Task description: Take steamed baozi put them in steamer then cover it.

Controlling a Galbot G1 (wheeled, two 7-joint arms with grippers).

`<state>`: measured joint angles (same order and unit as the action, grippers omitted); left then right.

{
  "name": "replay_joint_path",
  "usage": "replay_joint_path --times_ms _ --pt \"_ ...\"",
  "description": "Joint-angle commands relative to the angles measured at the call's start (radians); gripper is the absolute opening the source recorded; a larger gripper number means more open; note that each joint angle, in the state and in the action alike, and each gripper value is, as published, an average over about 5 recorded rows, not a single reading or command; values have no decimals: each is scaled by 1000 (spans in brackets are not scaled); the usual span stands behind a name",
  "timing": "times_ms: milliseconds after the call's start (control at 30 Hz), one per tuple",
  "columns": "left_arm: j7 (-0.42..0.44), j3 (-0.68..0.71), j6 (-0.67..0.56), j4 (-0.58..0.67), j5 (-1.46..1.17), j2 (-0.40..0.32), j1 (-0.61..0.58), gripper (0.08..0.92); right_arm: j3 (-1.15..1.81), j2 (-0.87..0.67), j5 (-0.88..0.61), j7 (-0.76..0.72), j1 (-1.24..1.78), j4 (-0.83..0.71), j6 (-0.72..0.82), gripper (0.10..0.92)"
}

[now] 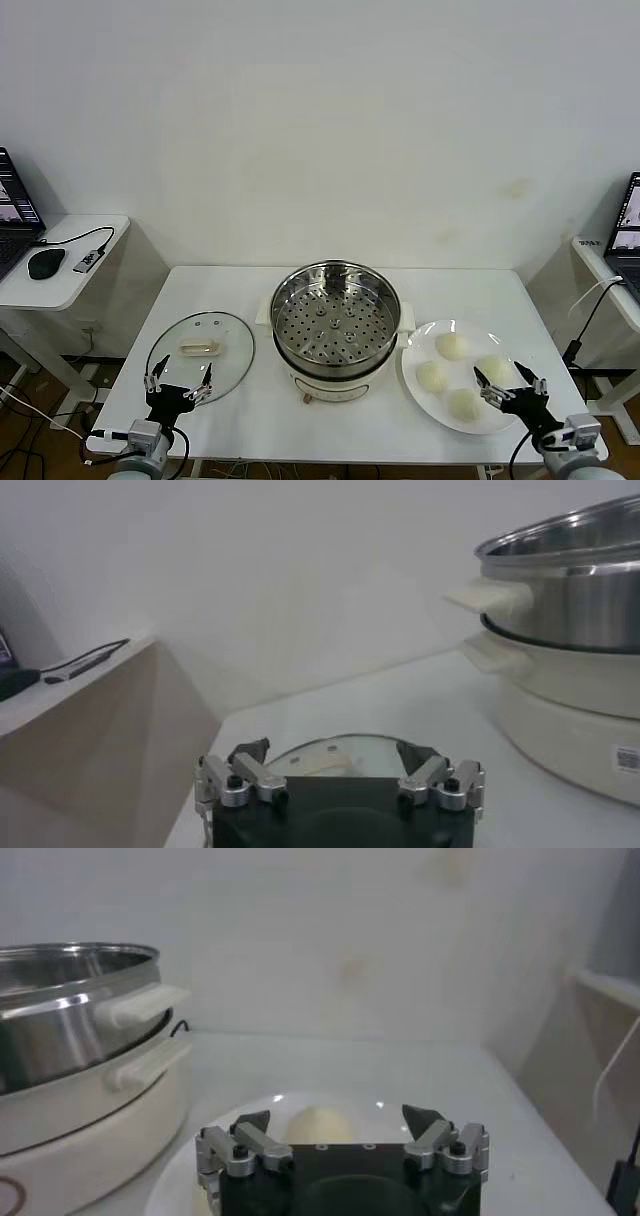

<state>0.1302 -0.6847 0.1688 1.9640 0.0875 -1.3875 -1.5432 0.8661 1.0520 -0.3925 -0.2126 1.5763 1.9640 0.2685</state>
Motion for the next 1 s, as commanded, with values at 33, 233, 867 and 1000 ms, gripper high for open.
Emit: replay_joint_path --times_ms 33,233,867,1000 --pt "-2 0 -3 20 10 -6 -17 823 53 -192 126 -126 -104 -14 77 823" --pt "-7 -1 -6 55 24 -18 -40 823 26 -393 275 -442 -241 -110 116 823" --pt "-4 -10 -13 162 67 -44 -95 823 -1029 -588 707 -1128 -1284 -440 -37 823" --pt "-5 -12 -14 157 67 -46 -102 823 -1189 -507 739 -1127 -1397 -513 -65 823"
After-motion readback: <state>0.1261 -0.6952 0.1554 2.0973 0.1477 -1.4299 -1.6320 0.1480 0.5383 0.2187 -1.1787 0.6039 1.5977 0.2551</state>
